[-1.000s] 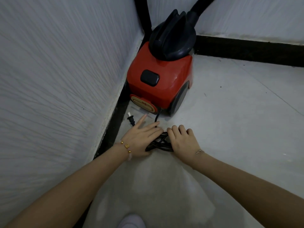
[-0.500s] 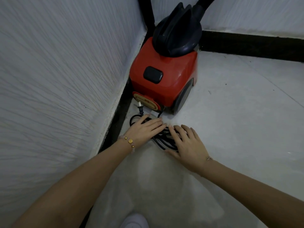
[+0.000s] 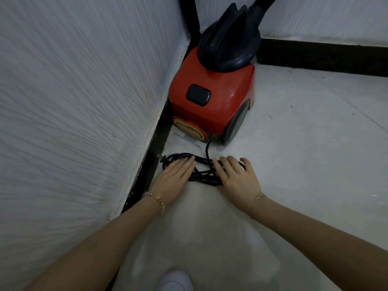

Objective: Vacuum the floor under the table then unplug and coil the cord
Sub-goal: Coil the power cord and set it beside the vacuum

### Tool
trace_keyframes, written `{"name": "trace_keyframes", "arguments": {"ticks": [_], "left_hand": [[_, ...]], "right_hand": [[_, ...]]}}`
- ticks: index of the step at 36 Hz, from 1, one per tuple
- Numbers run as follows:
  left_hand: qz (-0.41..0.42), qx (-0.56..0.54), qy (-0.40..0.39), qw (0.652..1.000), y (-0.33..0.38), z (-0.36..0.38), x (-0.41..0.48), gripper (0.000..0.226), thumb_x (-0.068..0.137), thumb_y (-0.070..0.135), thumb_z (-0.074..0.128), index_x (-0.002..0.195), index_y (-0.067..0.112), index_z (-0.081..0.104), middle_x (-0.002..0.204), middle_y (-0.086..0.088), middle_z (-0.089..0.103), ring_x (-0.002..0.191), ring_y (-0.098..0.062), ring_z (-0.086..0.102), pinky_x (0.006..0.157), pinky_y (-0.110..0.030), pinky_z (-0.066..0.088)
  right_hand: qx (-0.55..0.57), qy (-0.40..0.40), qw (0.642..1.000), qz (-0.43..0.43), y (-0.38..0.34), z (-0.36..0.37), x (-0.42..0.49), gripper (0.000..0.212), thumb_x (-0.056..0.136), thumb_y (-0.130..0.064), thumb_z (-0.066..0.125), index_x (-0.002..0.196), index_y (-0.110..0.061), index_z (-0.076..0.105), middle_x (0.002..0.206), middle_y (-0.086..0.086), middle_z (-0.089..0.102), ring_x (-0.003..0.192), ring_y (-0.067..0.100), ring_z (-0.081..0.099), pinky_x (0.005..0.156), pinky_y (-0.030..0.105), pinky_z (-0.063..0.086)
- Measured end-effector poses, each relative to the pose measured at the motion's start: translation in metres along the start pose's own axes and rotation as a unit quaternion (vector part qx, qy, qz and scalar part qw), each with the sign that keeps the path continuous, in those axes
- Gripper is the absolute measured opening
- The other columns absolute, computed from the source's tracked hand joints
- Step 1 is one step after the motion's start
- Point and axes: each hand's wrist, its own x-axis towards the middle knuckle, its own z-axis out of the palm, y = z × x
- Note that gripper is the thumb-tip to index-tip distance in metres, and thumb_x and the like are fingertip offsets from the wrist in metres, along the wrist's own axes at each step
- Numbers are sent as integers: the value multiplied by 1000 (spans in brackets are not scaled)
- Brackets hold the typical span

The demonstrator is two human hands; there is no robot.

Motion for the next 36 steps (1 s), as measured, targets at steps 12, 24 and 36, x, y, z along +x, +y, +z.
{"name": "trace_keyframes", "arguments": {"ticks": [12, 24, 36], "left_hand": [[-1, 7, -68, 998, -26, -9, 46, 48, 75, 15, 38, 110, 6, 70, 116, -11, 69, 103, -29, 68, 85, -45, 54], [-26, -74, -10, 997, -19, -6, 34, 40, 76, 3, 50, 112, -4, 66, 112, -21, 68, 104, -37, 66, 91, -49, 47], [-39, 34, 113, 992, -19, 7, 30, 37, 84, 36, 54, 108, 12, 70, 95, -5, 69, 94, -23, 58, 97, -43, 42]], "right_hand": [[-21, -43, 997, 60, 0, 3, 29, 72, 57, -50, 80, 110, -2, 68, 96, 6, 65, 82, 24, 42, 57, 32, 42], [9, -15, 1000, 16, 3, 1, 15, 69, 66, -37, 78, 123, -2, 61, 107, 11, 69, 97, 28, 66, 78, 38, 53], [-33, 23, 999, -11, 10, 9, 22, 61, 76, -42, 67, 124, -5, 62, 111, 7, 67, 99, 23, 54, 74, 36, 51]]}}
